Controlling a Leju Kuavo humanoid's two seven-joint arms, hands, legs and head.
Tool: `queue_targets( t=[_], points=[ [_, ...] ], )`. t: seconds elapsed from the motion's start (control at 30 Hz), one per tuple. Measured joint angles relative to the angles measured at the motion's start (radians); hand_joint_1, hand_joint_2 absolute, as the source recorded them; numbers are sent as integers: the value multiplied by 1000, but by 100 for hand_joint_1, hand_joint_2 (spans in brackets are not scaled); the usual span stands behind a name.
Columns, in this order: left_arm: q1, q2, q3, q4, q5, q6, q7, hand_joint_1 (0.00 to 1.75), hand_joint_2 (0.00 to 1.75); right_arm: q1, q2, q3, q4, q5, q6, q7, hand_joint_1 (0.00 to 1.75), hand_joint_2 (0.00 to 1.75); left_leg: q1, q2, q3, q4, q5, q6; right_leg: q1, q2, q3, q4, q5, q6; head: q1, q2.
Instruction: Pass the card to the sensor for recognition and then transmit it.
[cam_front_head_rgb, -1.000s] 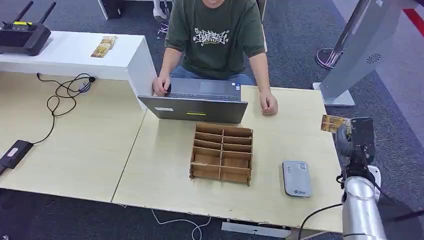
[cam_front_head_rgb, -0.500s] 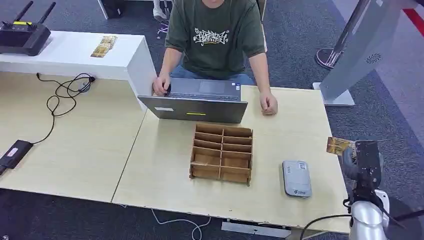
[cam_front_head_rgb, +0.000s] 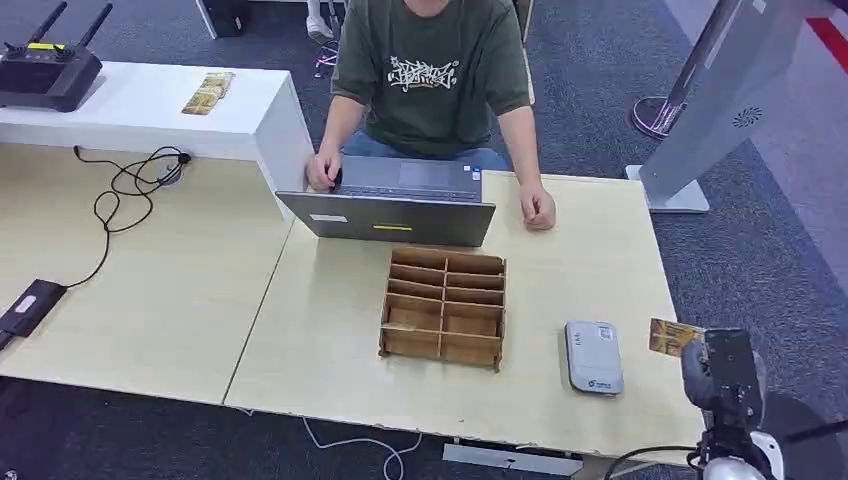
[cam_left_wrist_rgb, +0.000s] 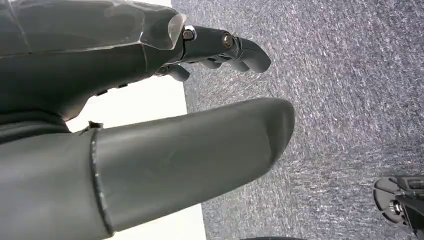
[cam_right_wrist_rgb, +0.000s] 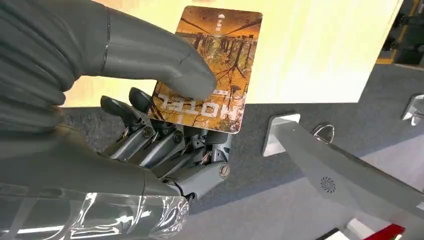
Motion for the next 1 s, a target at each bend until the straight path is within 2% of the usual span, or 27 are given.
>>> queue_targets(
  t=[0.37,0.67,1.0],
  points=[
    [0,-3,0,0,-12,-1,-2,0,0,27,45,0,-44,26,48,33,175,175,0,0,0,0,0,0,0,0,0,0,0,0,0,0],
    [0,-4,0,0,-25,-4,-2,0,0,24,69,3,-37,27,61,37,175,175,0,0,0,0,0,0,0,0,0,0,0,0,0,0],
    [-1,-4,0,0,-33,-5,-2,0,0,-68,69,15,60,6,72,37,175,175,0,1,0,0,1,1,0,0,0,0,1,1,0,0]
  ],
)
